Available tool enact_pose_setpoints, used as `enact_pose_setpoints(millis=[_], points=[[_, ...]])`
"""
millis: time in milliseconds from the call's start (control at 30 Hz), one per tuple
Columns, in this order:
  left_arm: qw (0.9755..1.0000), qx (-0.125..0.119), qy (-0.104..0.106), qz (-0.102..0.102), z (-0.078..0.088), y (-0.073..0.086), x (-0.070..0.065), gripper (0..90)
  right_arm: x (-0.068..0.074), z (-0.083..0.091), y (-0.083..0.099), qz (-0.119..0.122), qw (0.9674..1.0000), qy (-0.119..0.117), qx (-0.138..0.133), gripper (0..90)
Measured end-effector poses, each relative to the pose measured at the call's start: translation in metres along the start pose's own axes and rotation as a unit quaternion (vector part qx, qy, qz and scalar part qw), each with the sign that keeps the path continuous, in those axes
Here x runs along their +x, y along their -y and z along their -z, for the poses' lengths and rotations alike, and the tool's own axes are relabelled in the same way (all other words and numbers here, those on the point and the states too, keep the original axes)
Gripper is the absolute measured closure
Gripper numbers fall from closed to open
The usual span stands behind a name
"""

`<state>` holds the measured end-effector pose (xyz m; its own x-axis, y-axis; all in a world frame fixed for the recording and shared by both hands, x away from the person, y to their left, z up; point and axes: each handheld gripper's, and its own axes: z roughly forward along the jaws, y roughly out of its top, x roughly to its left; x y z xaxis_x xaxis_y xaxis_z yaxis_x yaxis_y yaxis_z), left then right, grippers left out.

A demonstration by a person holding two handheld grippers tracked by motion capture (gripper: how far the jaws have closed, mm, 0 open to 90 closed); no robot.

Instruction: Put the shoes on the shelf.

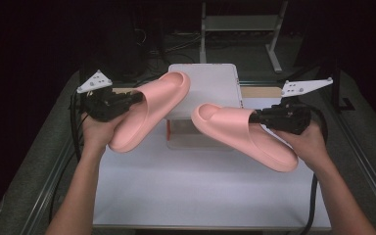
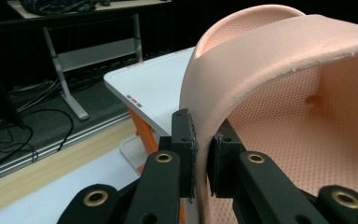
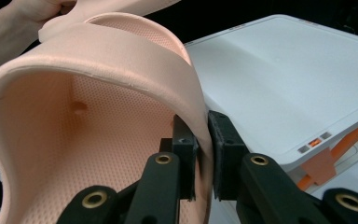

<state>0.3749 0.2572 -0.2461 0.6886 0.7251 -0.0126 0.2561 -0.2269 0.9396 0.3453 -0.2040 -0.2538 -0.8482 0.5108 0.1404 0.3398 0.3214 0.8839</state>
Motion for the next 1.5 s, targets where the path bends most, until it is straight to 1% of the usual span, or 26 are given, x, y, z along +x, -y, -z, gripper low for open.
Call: enact_pose_setpoints(millis=[167, 433, 500, 633, 867, 1000, 1167, 1300, 1500], points=[[1.0, 0.003, -0.005, 0.002, -0.009, -0.006, 0.005, 82.5, -0.006, -0.003, -0.008, -0.001, 1.0, 0.0, 0.004, 81.4], [0.9998, 0.008, -0.01, 0.015, -0.021, -0.013, 0.014, 82.5, -0.017, -0.008, -0.02, -0.003, 1.0, -0.001, 0.007, 81.4], [0.9998, 0.009, -0.011, 0.016, -0.023, -0.015, 0.016, 82.5, -0.019, -0.009, -0.023, -0.001, 1.0, 0.001, 0.009, 81.4], [0.9997, 0.01, -0.014, 0.019, -0.029, -0.02, 0.019, 82.5, -0.025, -0.012, -0.028, -0.005, 0.9999, -0.001, 0.009, 81.4], [0.9995, 0.015, -0.021, 0.017, -0.038, -0.03, 0.024, 82.5, -0.035, -0.02, -0.035, -0.009, 0.9999, 0.003, 0.013, 81.3], [0.9993, 0.018, -0.028, 0.016, -0.041, -0.036, 0.028, 82.4, -0.042, -0.024, -0.039, -0.013, 0.9997, 0.009, 0.02, 81.4], [0.9989, 0.021, -0.033, 0.024, -0.047, -0.037, 0.034, 82.4, -0.049, -0.026, -0.044, -0.019, 0.9994, 0.017, 0.025, 81.4], [0.9987, 0.024, -0.033, 0.031, -0.052, -0.037, 0.038, 82.5, -0.054, -0.027, -0.047, -0.023, 0.9992, 0.023, 0.024, 81.4], [0.9984, 0.029, -0.033, 0.035, -0.059, -0.039, 0.042, 82.4, -0.062, -0.03, -0.055, -0.026, 0.9986, 0.035, 0.031, 81.4]])
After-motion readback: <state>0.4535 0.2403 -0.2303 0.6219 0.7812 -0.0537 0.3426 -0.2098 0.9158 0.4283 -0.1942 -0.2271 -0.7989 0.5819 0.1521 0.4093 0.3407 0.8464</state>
